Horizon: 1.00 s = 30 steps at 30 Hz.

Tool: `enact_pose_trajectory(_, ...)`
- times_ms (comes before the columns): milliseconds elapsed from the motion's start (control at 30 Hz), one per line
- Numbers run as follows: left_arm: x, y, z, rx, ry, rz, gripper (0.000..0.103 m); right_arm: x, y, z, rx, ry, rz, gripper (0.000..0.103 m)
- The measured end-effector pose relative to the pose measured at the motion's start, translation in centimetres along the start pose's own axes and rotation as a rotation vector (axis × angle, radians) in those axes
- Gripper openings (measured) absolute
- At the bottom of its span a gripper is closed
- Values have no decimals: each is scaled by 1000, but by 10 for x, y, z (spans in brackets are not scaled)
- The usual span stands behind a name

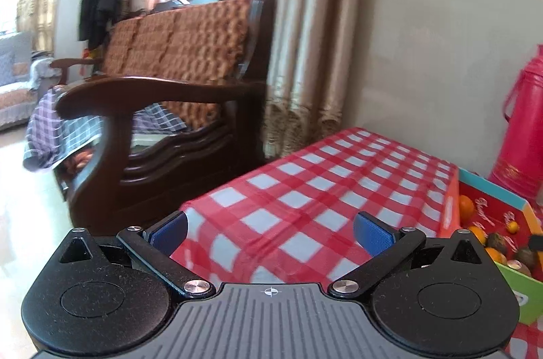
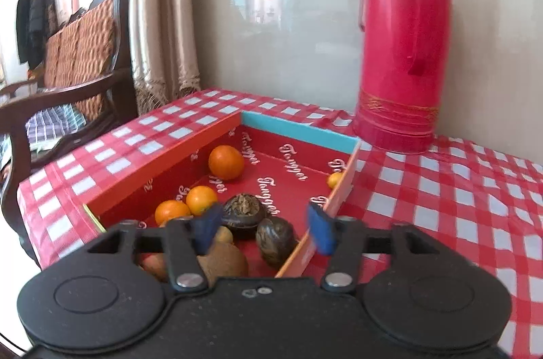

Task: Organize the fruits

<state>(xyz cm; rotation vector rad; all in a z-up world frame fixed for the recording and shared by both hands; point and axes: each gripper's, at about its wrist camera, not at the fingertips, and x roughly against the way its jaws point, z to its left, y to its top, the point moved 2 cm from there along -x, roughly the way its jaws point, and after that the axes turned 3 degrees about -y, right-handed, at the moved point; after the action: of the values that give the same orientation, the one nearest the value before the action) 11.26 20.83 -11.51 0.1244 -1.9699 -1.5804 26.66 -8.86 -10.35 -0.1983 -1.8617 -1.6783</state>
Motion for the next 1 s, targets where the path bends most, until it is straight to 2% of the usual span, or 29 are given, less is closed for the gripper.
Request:
enact_pose_trajectory(67,1,2,-14,-39,-40,7,103,16,2,-2,-24,-18,-21,69)
enact_pose_trajectory(167,15,11,-37,-72,-107,4,103,48,8,-8,-78,-59,-41,76)
enact_pose_trajectory(233,33,20,-54,-75,-162,-15,103,76,11,-13,-123,-89,-55,88)
enact_pose_trajectory(333,64,32,-79,-100,-263,-24,103,123,8,-15,-157,-149,-73,98)
enact_pose_trajectory(433,99,34,-98,-163,-322,-48,103,165,-2,-17,-179,-212,-91,97)
enact_pose_trajectory(533,129,28,-109,-210,-348,-24,103,203,-16,-19,-228,-237,-97,97)
enact_pose_trajectory(667,160,18,-110,-242,-376,-5,103,234,-35,-17,-280,-264,-98,97)
enact_pose_trajectory(800,180,14,-109,-258,-384,-22,103,246,-44,-11,-264,-280,-102,97)
enact_pose_trajectory(900,182,15,-111,-281,-371,-21,103,245,-42,-6,-238,-303,-108,97)
enact_pose_trajectory(1000,178,16,-113,-297,-351,-17,103,243,-43,-4,-238,-290,-109,97)
